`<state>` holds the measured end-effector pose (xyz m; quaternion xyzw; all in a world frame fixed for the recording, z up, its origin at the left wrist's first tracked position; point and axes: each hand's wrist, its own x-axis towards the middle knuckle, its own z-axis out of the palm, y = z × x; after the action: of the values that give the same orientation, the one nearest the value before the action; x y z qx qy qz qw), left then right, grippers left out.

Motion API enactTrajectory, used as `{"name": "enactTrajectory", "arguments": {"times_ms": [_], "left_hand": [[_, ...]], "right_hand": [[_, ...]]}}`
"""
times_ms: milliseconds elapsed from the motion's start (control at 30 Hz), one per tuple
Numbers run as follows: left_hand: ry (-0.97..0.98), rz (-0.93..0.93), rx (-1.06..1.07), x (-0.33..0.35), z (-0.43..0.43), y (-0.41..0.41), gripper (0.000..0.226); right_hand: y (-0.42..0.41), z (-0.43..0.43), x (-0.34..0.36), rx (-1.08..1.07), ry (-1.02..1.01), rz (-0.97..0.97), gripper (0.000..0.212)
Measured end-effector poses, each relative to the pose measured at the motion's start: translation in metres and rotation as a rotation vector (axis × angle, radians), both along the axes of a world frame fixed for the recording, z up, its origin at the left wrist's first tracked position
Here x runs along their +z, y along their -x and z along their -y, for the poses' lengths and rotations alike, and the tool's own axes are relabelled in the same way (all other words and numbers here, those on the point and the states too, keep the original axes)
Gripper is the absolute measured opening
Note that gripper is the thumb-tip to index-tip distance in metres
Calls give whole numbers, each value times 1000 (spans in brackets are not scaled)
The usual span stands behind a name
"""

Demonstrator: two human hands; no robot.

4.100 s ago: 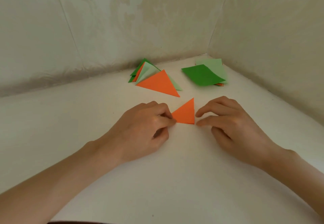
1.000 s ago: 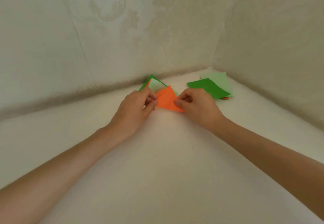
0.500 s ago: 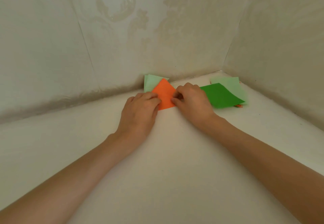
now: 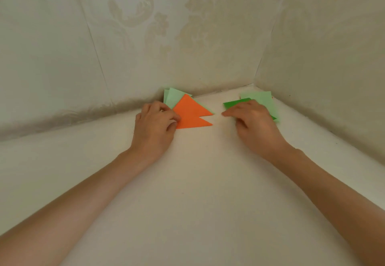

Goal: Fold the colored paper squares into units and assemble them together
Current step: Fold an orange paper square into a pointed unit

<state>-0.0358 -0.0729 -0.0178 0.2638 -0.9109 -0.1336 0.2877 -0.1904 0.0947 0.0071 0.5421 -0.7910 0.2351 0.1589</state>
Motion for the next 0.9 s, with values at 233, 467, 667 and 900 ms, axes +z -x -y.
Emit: {"name": "enactTrajectory", "arguments": {"times_ms": [233, 467, 667, 900], "left_hand": [[-278, 76, 182, 8, 2, 2, 22], [-289, -155, 156, 10, -2, -2, 29], [-151, -359, 60, 10, -15, -17, 11], [56, -315, -297, 4, -44, -20, 22]], "right_hand": [[15, -29, -5, -322, -267, 242, 57], [13, -33, -10, -281, -184, 86, 30], [10, -44, 2, -260, 74, -40, 28], [13, -41, 0, -336, -284, 4, 28]]}}
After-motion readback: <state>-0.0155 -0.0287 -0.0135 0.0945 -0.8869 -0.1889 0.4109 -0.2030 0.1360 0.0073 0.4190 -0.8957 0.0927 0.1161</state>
